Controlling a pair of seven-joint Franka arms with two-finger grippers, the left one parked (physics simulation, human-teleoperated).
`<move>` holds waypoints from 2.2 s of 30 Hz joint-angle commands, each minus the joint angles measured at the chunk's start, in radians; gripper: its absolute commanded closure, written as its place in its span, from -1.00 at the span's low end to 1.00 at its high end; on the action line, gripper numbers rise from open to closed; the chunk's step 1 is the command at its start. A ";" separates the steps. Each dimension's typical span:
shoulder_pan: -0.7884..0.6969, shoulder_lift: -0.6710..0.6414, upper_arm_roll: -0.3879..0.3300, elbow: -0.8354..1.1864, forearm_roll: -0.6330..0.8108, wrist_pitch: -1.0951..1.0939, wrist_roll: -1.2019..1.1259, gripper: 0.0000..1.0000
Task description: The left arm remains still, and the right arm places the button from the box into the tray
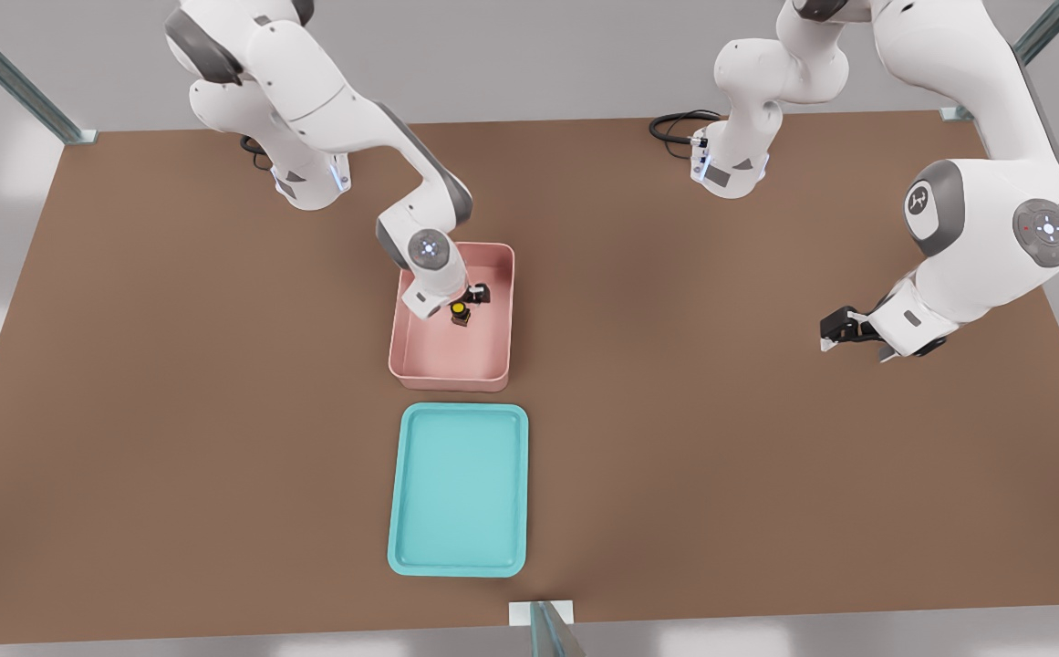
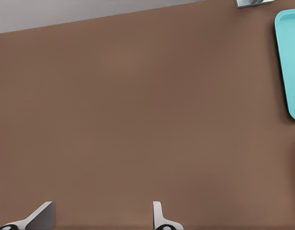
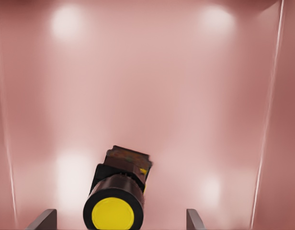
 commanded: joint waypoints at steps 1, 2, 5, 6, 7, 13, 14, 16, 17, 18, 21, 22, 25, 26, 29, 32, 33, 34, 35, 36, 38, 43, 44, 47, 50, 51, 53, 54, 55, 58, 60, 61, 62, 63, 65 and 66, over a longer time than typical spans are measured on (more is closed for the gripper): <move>0.000 0.001 -0.003 0.000 0.002 0.010 0.096 -1.00; -0.003 0.001 -0.010 0.000 0.002 0.010 0.098 -1.00; -0.003 0.007 -0.018 0.000 0.002 0.010 0.105 -1.00; -0.003 0.007 -0.018 0.002 0.002 0.010 0.105 -1.00; -0.003 0.007 -0.018 0.000 0.002 0.010 0.105 -1.00; 0.000 0.008 -0.018 0.014 0.002 0.008 0.124 -1.00; 0.000 0.010 -0.018 0.014 0.002 0.008 0.125 -1.00; 0.001 0.016 -0.018 0.020 0.002 0.010 0.128 -1.00; 0.009 0.018 -0.019 0.020 0.003 0.008 0.136 -0.92; 0.012 0.021 -0.018 0.022 0.003 0.010 0.142 -0.85; 0.011 0.018 -0.019 0.023 0.002 0.007 0.148 -0.62; 0.011 0.018 -0.019 0.023 0.002 0.007 0.150 -0.47; 0.009 0.010 -0.019 0.023 0.002 0.000 0.148 -0.30; 0.009 0.007 -0.019 0.023 0.002 0.000 0.148 -0.26; 0.009 0.008 -0.019 0.022 0.002 0.000 0.148 -0.11; 0.009 0.010 -0.019 0.022 0.002 0.000 0.150 -0.11; 0.009 0.010 -0.019 0.022 0.002 0.000 0.150 -0.07; 0.009 0.010 -0.019 0.022 0.002 0.000 0.150 -0.07; 0.009 0.010 -0.020 0.022 0.002 0.000 0.150 -0.03; 0.009 0.008 -0.021 0.022 0.002 -0.001 0.148 -0.02; 0.008 0.005 -0.021 0.022 0.002 -0.003 0.148 0.03; 0.004 -0.021 -0.021 0.022 0.000 -0.030 0.150 0.01; 0.004 -0.031 -0.021 0.022 0.002 -0.036 0.148 0.01; 0.003 -0.073 -0.044 0.065 -0.007 -0.099 0.148 0.01; 0.003 -0.077 -0.079 0.203 -0.037 -0.259 0.148 0.02; 0.001 -0.076 -0.095 0.255 -0.052 -0.308 0.148 0.02; 0.000 -0.059 -0.128 0.365 -0.060 -0.386 0.148 0.02; 0.000 -0.045 -0.141 0.408 -0.067 -0.409 0.150 0.02; -0.014 -0.019 -0.148 0.476 -0.084 -0.463 0.159 0.02; -0.066 0.080 -0.150 0.657 -0.087 -0.535 0.161 0.02; -0.114 0.174 -0.150 0.796 -0.092 -0.595 0.158 0.02; -0.121 0.211 -0.150 0.852 -0.090 -0.609 0.158 0.02; -0.143 0.287 -0.150 0.982 -0.090 -0.676 0.153 0.02; -0.144 0.326 -0.151 1.027 -0.090 -0.679 0.150 0.02; -0.152 0.406 -0.164 1.119 -0.090 -0.678 0.145 0.02; -0.150 0.444 -0.165 1.154 -0.089 -0.672 0.147 0.02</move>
